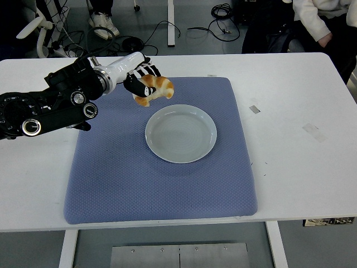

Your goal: Place the bread on the plate

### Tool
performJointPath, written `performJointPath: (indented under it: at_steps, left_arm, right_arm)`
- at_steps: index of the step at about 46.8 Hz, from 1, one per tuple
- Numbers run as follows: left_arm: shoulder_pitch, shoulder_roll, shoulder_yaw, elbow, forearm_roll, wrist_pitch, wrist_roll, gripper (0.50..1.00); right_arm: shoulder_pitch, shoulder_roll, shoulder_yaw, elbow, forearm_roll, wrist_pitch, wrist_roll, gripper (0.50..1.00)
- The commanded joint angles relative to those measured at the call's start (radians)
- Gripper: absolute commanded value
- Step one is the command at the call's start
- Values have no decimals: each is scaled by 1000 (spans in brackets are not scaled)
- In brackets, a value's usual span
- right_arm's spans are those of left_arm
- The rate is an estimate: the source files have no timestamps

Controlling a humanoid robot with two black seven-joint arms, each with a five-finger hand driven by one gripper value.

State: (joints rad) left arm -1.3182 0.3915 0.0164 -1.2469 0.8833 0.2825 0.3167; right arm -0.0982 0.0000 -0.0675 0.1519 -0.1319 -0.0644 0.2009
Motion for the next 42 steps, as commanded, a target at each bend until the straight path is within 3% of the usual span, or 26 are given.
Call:
performJointPath:
  at_steps: [1,19,42]
  left_arm:
    - [1,0,-4,-14,9,0,-1,567]
    - [13,-75,5,-20,55,1,1,567]
    - [40,-100,45,-20,86,1,1,574]
  right_arm:
    - [0,0,0,0,0,0,0,1000]
    - [2,0,0,0,0,0,0,1000]
    - [0,0,0,0,0,0,-1,1000]
